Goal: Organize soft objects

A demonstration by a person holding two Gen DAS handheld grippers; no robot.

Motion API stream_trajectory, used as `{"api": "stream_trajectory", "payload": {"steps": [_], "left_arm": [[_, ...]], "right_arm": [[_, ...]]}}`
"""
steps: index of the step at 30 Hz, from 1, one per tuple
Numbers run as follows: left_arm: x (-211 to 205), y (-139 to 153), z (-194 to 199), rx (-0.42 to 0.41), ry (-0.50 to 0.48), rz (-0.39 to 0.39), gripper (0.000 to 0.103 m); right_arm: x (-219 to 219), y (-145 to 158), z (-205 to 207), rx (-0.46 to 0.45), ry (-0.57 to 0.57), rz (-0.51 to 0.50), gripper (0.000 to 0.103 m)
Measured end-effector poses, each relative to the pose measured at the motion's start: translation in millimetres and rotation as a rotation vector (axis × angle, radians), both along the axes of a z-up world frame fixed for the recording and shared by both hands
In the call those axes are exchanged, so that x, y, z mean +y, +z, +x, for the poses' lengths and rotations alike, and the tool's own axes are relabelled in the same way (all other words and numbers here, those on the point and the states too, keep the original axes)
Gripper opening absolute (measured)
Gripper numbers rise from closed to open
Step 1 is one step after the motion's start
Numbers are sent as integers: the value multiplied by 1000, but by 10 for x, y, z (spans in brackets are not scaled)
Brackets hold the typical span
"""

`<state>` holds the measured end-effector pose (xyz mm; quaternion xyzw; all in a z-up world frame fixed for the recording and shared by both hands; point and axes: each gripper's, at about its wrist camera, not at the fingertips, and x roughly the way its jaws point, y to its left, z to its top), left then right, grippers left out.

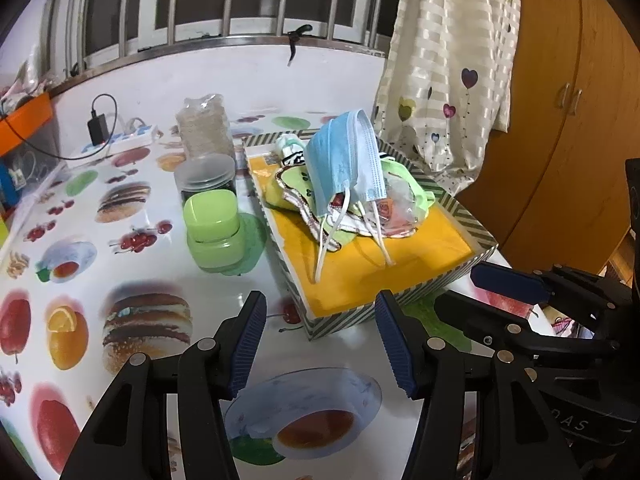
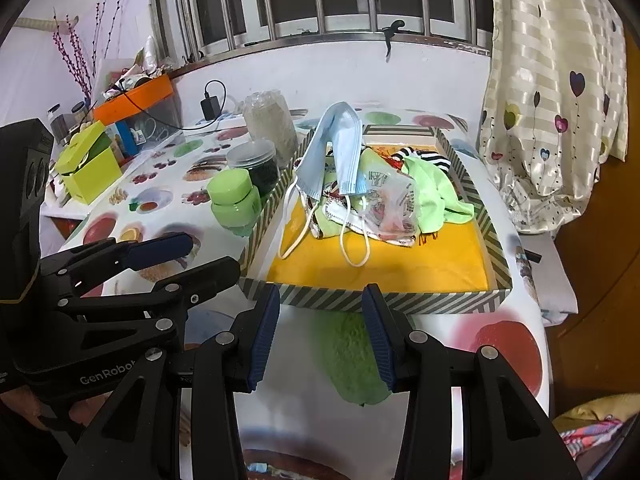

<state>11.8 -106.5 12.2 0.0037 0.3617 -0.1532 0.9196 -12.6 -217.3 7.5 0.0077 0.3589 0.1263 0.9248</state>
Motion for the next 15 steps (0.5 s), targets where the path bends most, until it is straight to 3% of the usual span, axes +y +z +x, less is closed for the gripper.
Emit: {"api": "stream_trajectory", "payload": {"steps": [15], "left_arm": [[15,-64,22,9,11,19,56]], "right_arm": [[36,-59,24,19,-2,-12,44]]}}
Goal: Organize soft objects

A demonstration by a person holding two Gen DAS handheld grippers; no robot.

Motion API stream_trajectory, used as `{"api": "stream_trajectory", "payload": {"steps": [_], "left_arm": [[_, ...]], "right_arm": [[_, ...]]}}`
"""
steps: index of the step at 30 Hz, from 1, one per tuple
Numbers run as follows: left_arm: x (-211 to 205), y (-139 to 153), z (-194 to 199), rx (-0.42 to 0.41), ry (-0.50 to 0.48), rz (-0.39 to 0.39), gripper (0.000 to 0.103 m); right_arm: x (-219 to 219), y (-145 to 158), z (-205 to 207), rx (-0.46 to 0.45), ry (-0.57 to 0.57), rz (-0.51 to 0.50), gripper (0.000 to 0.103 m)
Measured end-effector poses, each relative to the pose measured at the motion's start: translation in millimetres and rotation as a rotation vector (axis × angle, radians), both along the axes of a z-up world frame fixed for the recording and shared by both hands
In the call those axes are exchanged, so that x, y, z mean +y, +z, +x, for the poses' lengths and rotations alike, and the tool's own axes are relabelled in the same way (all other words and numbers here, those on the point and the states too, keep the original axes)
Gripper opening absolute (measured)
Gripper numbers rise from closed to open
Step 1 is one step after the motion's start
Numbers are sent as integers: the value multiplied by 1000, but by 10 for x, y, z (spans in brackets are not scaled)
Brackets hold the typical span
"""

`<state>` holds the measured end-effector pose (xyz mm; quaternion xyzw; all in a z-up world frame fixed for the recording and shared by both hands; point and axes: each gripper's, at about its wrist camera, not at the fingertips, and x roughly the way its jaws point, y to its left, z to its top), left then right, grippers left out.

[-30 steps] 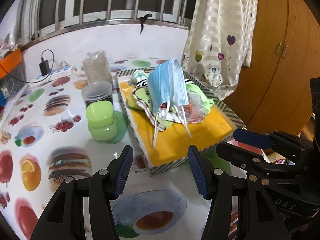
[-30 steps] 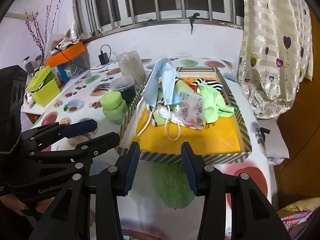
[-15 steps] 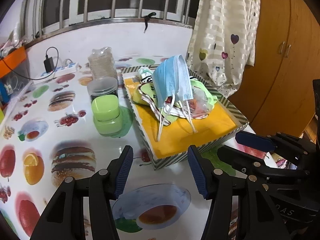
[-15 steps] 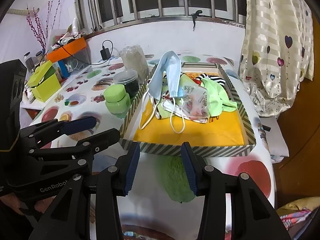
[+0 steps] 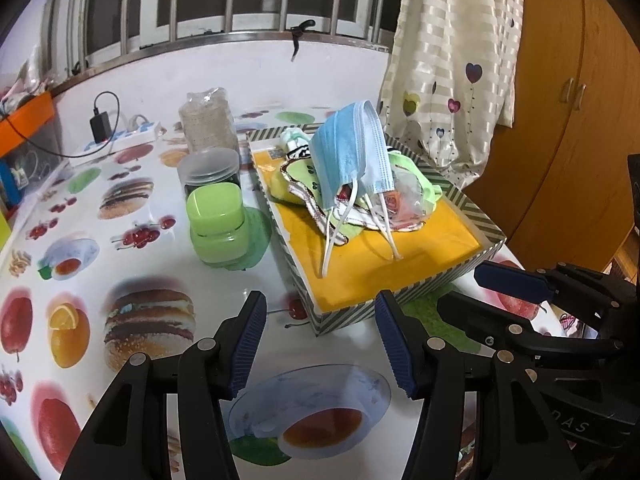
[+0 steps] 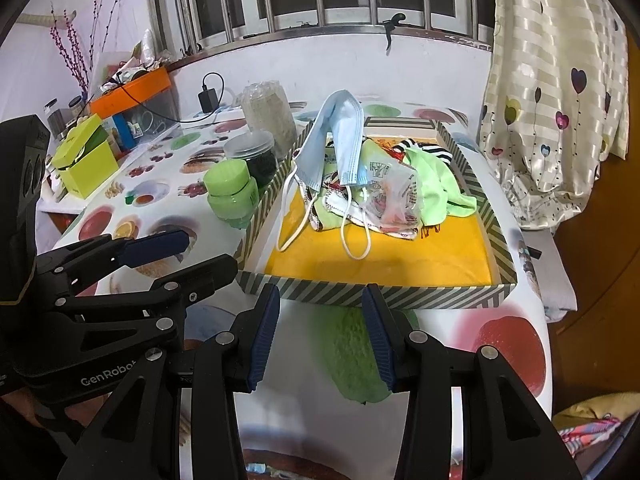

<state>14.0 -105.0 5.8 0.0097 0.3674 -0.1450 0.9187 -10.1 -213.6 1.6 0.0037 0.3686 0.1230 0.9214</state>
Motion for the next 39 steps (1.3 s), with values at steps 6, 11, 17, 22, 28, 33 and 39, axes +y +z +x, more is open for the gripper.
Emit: {"api": "stream_trajectory", "payload": {"steps": [6,11,17,22,28,33,39], "left_arm": [[2,-10,8,-4,5,6,56],[8,-26,15,5,5,2,56],[9,-24,17,4,6,3,55],[9,-24,17,4,5,4,55],[8,-24,16,3,4,4,55],[7,-24,16,5,4,3,55],[8,-23,13,5,5,3,55]], "right_arm": [[3,-3,2,2,0,0,44],[11,-26,21,6,1,-2,44],[13,-29,23,6,1,-3,44],[10,-24,22,7,1,-2,44],[9,-23,22,6,1,-2,44],[9,-23,23,7,1,-2,44],[9,-25,23,7,1,-2,44]]}}
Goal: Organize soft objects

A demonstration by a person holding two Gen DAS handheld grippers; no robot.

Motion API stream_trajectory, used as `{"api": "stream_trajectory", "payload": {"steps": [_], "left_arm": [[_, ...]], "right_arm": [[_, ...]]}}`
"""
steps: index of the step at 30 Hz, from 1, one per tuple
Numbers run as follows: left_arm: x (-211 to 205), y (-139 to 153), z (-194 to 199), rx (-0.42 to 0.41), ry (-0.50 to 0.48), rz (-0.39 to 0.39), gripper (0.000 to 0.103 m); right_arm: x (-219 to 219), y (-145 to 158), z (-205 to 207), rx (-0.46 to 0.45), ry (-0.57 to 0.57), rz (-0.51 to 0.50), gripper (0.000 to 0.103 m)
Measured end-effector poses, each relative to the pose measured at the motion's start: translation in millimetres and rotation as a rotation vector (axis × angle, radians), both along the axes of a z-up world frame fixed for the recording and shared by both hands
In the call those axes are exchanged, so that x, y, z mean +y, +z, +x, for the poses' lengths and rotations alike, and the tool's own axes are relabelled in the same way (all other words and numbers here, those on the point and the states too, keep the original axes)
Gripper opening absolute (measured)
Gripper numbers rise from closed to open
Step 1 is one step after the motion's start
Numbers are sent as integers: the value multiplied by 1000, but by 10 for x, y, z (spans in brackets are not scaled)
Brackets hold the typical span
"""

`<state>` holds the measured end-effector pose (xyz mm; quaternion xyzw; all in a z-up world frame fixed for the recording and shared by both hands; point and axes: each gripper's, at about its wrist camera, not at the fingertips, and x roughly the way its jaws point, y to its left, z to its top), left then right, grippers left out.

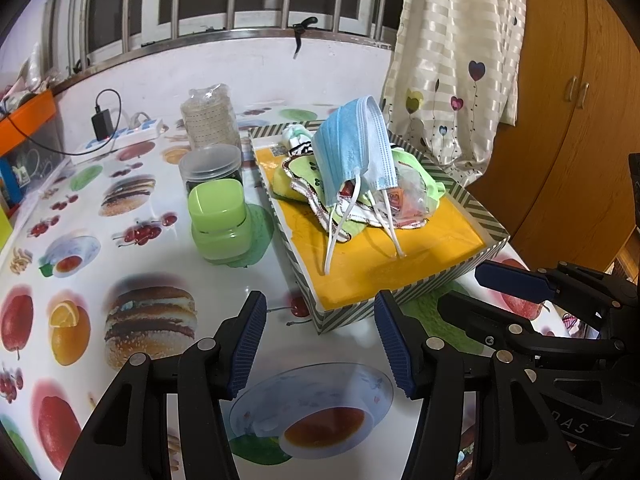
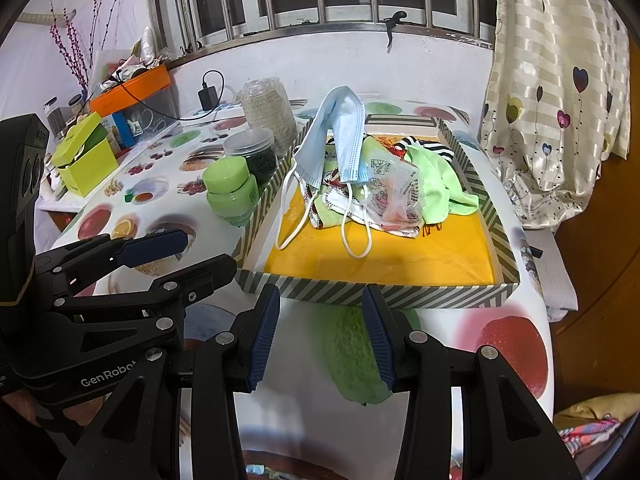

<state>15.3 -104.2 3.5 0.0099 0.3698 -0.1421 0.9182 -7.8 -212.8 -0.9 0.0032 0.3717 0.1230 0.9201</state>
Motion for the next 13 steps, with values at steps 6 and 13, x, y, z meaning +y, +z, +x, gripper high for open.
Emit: {"api": "stream_trajectory", "payload": {"steps": [6,13], "left_arm": [[4,-2,1,0,-1,-1,55],[0,-5,2,2,0,-1,55]], "right_arm": [[-1,0,0,-1,0,0,44],[-3,2,0,0,0,0,44]]}}
